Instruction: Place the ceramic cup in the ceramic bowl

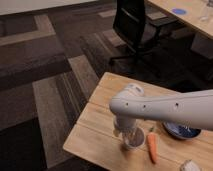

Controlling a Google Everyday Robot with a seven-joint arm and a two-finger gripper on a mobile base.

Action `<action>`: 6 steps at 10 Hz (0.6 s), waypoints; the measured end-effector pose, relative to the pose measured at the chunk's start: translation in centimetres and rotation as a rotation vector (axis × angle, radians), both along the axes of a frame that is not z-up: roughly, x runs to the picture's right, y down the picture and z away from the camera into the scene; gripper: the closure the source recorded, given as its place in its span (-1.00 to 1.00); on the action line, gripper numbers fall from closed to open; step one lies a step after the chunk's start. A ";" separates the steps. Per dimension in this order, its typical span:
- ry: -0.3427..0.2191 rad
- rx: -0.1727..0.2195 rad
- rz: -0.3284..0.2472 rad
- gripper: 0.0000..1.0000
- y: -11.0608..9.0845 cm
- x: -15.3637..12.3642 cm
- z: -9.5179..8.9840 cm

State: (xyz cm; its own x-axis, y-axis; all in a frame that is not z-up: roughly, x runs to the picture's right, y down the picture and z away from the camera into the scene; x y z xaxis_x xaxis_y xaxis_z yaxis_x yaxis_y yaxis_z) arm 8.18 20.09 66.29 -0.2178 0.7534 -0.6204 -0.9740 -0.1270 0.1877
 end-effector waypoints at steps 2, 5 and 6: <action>-0.043 -0.008 -0.048 0.95 -1.2 -0.9 -1.1; 0.094 -0.023 0.048 0.95 -6.6 8.8 -5.8; 0.170 -0.011 0.090 0.95 -8.1 12.6 -7.4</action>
